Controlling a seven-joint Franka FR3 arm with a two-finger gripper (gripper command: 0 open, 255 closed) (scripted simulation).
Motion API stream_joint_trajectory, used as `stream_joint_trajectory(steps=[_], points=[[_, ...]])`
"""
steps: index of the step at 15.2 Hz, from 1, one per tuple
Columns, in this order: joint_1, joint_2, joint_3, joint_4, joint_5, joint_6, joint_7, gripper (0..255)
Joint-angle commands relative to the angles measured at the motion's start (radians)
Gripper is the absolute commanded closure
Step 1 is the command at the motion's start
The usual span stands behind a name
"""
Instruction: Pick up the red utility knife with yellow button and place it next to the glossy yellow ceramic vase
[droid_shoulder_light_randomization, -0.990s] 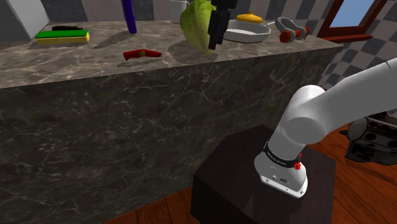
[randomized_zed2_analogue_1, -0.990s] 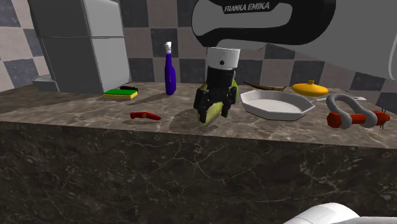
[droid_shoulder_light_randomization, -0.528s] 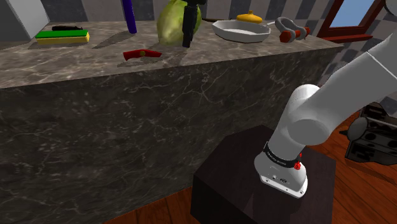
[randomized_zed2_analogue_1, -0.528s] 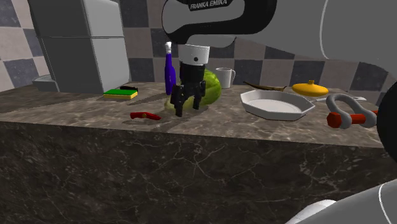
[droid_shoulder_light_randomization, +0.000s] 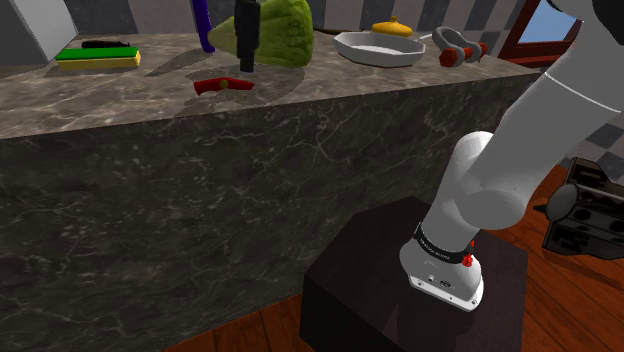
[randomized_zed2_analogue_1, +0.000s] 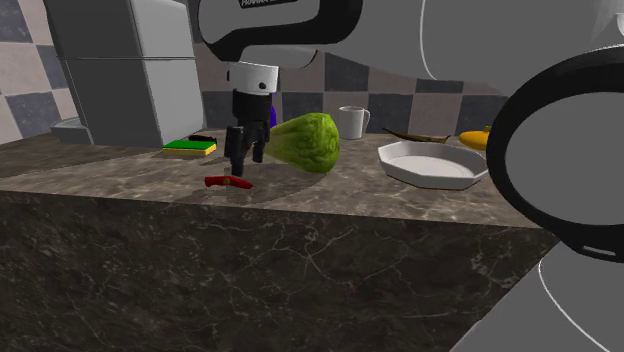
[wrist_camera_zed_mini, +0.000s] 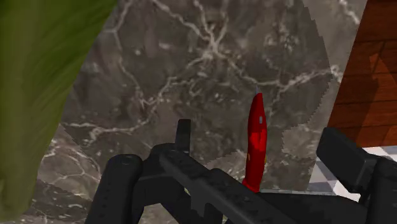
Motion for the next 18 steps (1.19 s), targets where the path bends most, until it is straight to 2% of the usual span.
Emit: stream_joint_trajectory(steps=[1, 2, 10, 17, 18], points=[[0.024, 0.044, 0.018, 0.056, 0.003, -0.003, -0.048, 0], [0.032, 0.061, 0.025, 0.078, 0.003, -0.003, -0.066, 0], [0.037, 0.054, 0.033, -0.031, 0.006, 0.1, -0.068, 0], [0.037, 0.054, 0.033, -0.031, 0.006, 0.1, -0.068, 0], [0.037, 0.054, 0.033, -0.031, 0.006, 0.1, -0.068, 255]])
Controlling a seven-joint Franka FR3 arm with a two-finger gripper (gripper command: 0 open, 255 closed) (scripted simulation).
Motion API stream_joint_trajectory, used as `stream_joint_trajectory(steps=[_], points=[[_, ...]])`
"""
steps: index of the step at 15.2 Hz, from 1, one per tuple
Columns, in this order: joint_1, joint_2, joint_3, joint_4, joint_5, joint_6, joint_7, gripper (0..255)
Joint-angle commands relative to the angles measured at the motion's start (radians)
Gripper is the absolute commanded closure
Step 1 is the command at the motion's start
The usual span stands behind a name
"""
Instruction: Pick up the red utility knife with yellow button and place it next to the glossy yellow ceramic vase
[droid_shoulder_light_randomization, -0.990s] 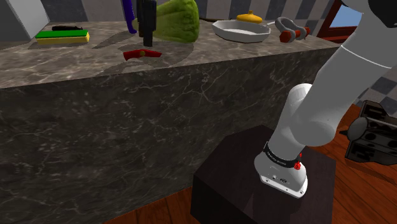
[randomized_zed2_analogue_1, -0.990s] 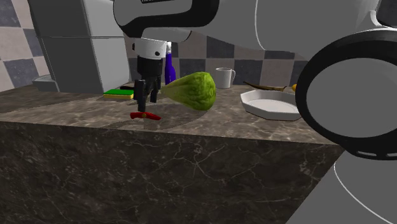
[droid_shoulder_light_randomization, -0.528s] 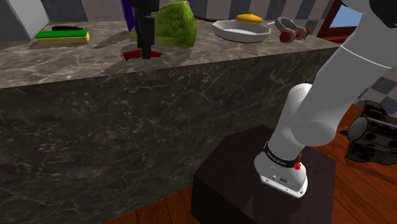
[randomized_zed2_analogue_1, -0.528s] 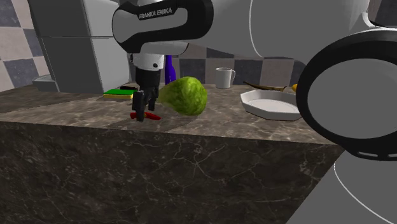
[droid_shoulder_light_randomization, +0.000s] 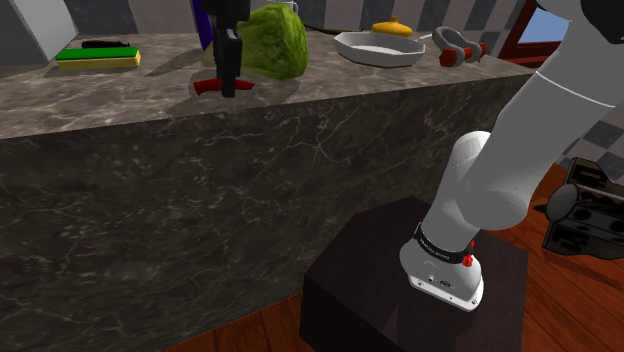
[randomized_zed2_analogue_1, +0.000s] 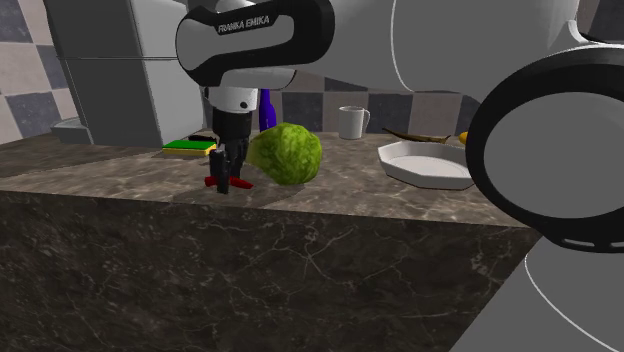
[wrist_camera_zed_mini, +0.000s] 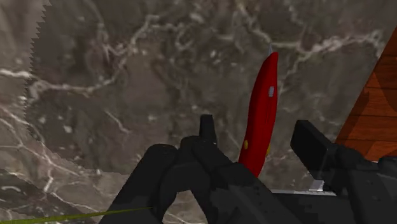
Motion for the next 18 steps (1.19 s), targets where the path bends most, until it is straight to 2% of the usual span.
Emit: stream_joint_trajectory(steps=[1, 9, 18], points=[[0.0, 0.0, 0.0, 0.0, 0.0, 0.0, 0.0, 255], [0.0, 0.0, 0.0, 0.0, 0.0, 0.0, 0.0, 255], [-0.001, 0.028, -0.002, 0.151, -0.006, -0.123, 0.016, 255]])
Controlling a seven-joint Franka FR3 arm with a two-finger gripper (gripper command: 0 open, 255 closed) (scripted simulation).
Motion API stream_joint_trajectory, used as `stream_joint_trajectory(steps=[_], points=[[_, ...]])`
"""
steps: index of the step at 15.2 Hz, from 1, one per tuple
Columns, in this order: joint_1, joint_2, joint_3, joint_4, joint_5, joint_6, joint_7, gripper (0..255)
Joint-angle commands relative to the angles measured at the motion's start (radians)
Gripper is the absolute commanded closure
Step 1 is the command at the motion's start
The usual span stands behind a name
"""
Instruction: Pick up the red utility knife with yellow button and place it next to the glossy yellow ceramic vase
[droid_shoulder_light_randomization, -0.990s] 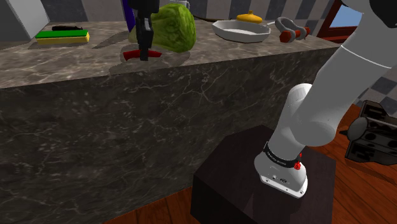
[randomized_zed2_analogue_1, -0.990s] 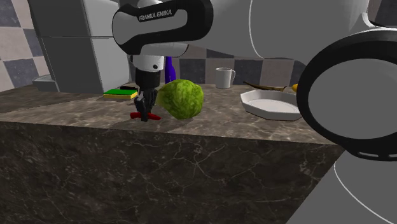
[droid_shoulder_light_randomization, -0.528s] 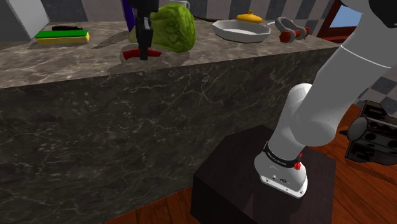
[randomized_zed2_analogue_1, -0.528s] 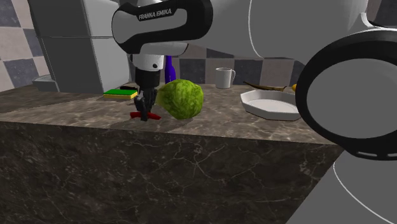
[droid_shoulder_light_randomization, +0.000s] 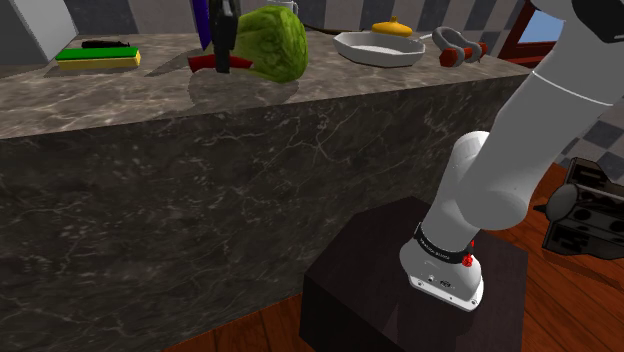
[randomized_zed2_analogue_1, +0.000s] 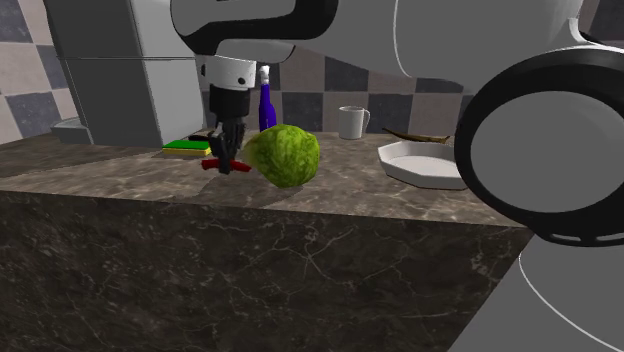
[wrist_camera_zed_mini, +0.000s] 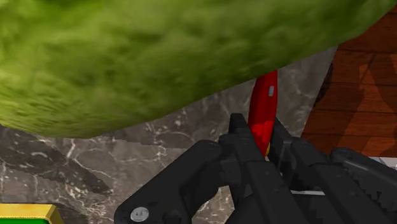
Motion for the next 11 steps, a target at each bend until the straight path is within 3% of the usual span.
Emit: stream_joint_trajectory(steps=[1, 11], points=[[0.0, 0.009, 0.0, 0.037, -0.002, -0.028, 0.004, 255], [0.0, 0.068, 0.0, 0.243, -0.009, -0.175, 0.025, 255]])
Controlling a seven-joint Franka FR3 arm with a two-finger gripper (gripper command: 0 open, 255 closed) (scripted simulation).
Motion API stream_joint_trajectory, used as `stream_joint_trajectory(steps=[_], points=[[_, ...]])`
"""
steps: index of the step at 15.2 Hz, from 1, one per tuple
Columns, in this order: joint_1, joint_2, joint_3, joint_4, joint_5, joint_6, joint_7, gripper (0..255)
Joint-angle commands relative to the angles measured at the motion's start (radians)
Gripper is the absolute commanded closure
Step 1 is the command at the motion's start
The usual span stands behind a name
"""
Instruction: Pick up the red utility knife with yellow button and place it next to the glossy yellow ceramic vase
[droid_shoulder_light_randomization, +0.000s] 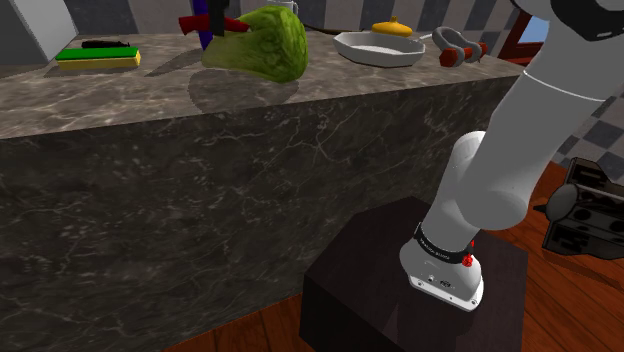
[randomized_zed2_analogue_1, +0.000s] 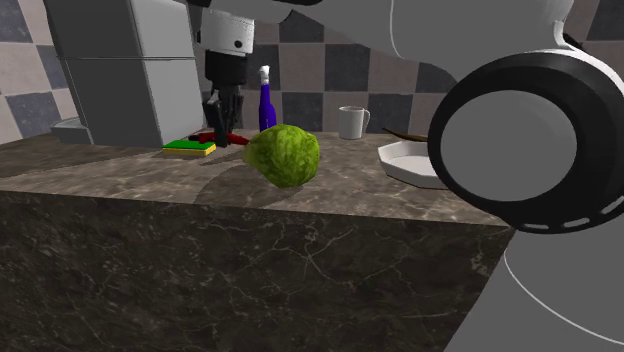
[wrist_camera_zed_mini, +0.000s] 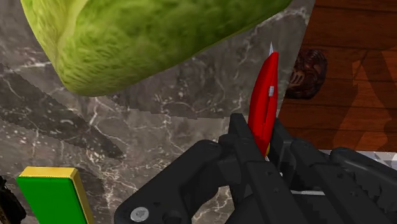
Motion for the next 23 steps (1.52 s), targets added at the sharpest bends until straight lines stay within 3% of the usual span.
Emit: stream_joint_trajectory(steps=[1, 7, 15, 23], points=[[0.001, 0.015, 0.002, 0.044, -0.002, -0.029, 0.006, 255], [0.003, 0.068, 0.004, 0.191, -0.007, -0.123, 0.021, 255], [-0.073, -0.129, -0.107, -0.021, 0.012, -0.132, -0.161, 255], [-0.134, -0.252, -0.233, -0.128, -0.016, -0.173, -0.345, 255]])
